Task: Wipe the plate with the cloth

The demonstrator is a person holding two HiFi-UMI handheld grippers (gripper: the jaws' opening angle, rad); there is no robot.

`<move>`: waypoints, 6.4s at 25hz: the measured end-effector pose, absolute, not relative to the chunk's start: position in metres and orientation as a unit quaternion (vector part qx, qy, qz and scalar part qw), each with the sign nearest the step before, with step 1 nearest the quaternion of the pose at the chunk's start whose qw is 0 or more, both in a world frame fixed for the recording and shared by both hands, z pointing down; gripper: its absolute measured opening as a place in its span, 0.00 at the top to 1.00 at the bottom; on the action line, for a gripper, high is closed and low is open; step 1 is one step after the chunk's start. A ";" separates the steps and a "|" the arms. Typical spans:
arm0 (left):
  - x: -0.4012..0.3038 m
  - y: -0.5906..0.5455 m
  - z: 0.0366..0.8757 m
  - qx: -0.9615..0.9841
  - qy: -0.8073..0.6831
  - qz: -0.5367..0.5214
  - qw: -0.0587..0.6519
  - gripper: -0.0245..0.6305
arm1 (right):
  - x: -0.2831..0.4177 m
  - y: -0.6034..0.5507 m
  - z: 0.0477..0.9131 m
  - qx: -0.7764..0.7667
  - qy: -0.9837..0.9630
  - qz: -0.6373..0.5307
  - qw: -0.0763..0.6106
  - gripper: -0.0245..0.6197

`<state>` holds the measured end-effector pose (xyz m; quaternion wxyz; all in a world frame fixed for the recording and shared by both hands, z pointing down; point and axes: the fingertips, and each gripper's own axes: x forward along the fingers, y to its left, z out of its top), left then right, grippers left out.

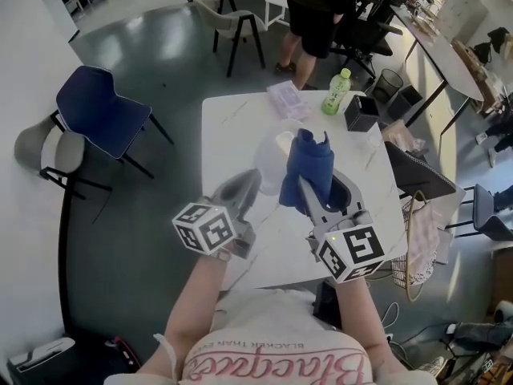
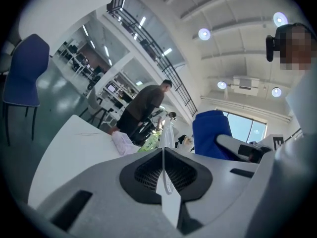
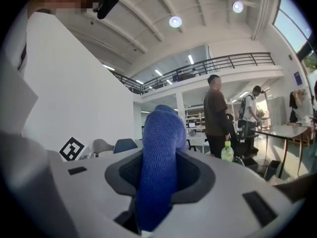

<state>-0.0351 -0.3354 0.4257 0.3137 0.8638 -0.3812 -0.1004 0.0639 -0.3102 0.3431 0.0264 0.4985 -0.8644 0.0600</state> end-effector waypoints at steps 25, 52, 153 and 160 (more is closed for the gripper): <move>-0.046 -0.302 0.376 0.881 -0.383 -0.132 0.245 0.94 | 0.053 -0.357 0.310 0.540 -0.839 -0.038 0.062 0.76; -0.042 -0.306 0.360 0.883 -0.375 -0.137 0.247 0.94 | -0.010 -0.288 0.326 0.429 -0.899 -0.022 0.087 0.76; 0.028 -0.244 0.403 0.635 -0.150 0.303 -0.694 0.94 | -0.031 -0.314 0.351 0.171 -0.934 -0.065 0.307 0.76; 0.023 -0.242 0.409 0.639 -0.152 0.310 -0.688 0.94 | -0.018 -0.331 0.380 0.189 -0.924 -0.039 0.331 0.76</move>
